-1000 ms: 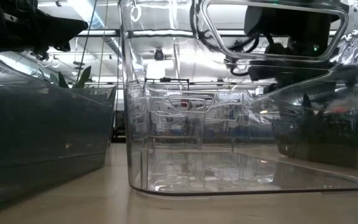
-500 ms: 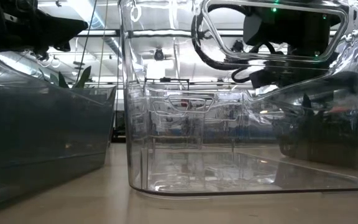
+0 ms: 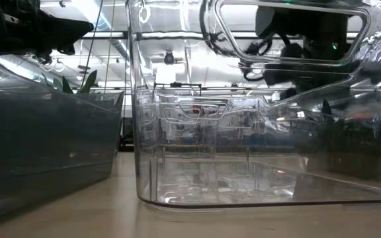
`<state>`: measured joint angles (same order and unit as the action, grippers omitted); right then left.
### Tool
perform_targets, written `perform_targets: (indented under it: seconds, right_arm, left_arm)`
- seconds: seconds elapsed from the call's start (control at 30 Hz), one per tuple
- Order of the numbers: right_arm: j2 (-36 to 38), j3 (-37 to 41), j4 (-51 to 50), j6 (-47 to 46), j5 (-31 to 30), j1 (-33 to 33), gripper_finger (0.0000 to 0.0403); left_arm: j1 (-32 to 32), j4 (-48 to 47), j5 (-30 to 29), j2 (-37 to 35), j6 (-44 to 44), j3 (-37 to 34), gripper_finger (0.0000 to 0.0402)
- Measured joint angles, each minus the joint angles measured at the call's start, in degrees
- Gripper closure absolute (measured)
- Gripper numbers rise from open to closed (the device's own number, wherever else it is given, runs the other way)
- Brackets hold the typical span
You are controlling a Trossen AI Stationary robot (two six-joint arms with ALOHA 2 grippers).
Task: Stack baskets by color
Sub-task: Stack the bottom black bin on the middle black bin
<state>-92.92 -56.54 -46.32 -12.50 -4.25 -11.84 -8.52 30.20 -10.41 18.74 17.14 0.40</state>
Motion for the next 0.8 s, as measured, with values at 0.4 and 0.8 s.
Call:
perform_targets:
  seconds: [0.4, 0.8]
  right_arm:
    - [-0.02, -17.34, -18.99, 6.44, -0.35, -0.81, 0.0398]
    - [1.07, -23.84, -40.55, 22.62, -3.39, -0.79, 0.0400]
  left_arm:
    - [0.00, 0.01, 0.00, 0.00, 0.00, 0.00, 0.0368]
    - [-0.02, 0.00, 0.02, 0.00, 0.00, 0.00, 0.0371]
